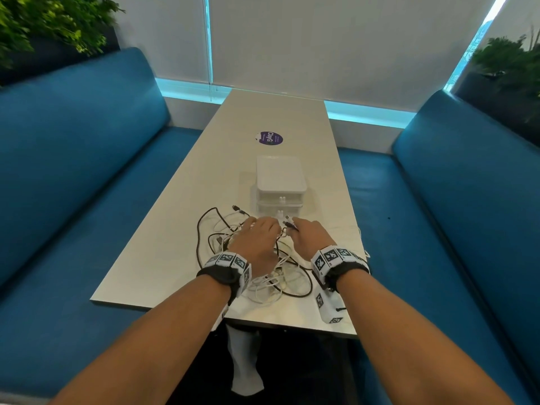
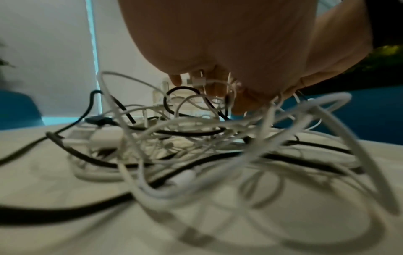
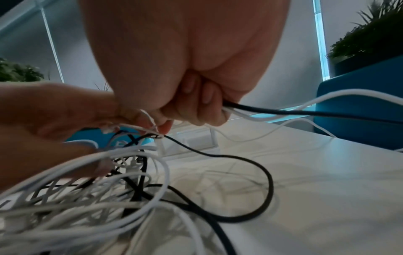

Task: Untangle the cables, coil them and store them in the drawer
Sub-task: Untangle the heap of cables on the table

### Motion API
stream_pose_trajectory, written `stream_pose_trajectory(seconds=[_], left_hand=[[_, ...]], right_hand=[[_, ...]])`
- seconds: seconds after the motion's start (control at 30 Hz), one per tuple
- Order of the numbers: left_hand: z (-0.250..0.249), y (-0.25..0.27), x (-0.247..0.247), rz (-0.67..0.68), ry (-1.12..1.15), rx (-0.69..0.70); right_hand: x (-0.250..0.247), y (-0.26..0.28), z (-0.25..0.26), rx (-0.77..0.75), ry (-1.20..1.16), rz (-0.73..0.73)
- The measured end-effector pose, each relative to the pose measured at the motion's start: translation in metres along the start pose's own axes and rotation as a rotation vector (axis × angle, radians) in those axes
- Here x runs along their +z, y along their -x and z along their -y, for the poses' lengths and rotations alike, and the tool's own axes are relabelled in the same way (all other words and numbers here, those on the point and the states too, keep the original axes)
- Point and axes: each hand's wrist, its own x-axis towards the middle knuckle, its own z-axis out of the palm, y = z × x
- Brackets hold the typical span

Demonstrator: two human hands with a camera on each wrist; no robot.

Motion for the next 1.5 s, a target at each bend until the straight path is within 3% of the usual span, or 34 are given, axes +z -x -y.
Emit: stream_pose_trajectory(seconds=[0.07, 0.17, 0.33, 0.47, 0.63, 0.73, 0.8, 0.93, 1.07, 1.3, 1.5], left_hand=[[-0.006, 0.0, 0.002, -0.036, 0.12, -0.047], [-0.003, 0.0, 0.01, -0.017, 0.005, -0.08], [-0.005, -0.004, 0.004, 0.045, -0.115, -0.098], [0.015, 0.003, 0.0, 0.094, -0.168, -0.142], [0.027, 0.008, -0.003, 0.05, -0.125, -0.075], [0.02, 0.007, -0.003, 0.028, -0.133, -0.098], [0.018, 0.006, -0.004, 0.033, -0.145, -0.091], [0.018, 0.006, -0.006, 0.117, -0.159, -0.078], [0.023, 0.006, -0.012, 0.197, -0.146, -0.085], [0.019, -0.005, -0.019, 0.115, -0.04, -0.161], [0.015, -0.018, -0.016, 0.188, -0.097, -0.205]], right_hand=[[-0.004, 0.0, 0.003, -0.024, -0.017, -0.018], [-0.009, 0.001, -0.004, 0.021, -0.031, -0.034], [-0.003, 0.007, -0.008, 0.192, 0.029, -0.014], [-0.026, 0.011, -0.039, 0.449, 0.104, -0.047], [-0.045, 0.026, -0.067, 0.531, 0.338, 0.002], [-0.035, 0.028, -0.063, 0.503, 0.31, -0.024], [-0.022, 0.028, -0.056, 0.4, 0.263, -0.029], [0.001, 0.025, -0.04, 0.257, 0.184, 0.08], [0.01, 0.022, -0.038, 0.212, 0.223, 0.192], [0.003, 0.018, -0.04, 0.267, 0.105, 0.109], [0.001, 0.012, -0.024, 0.204, 0.041, 0.11]])
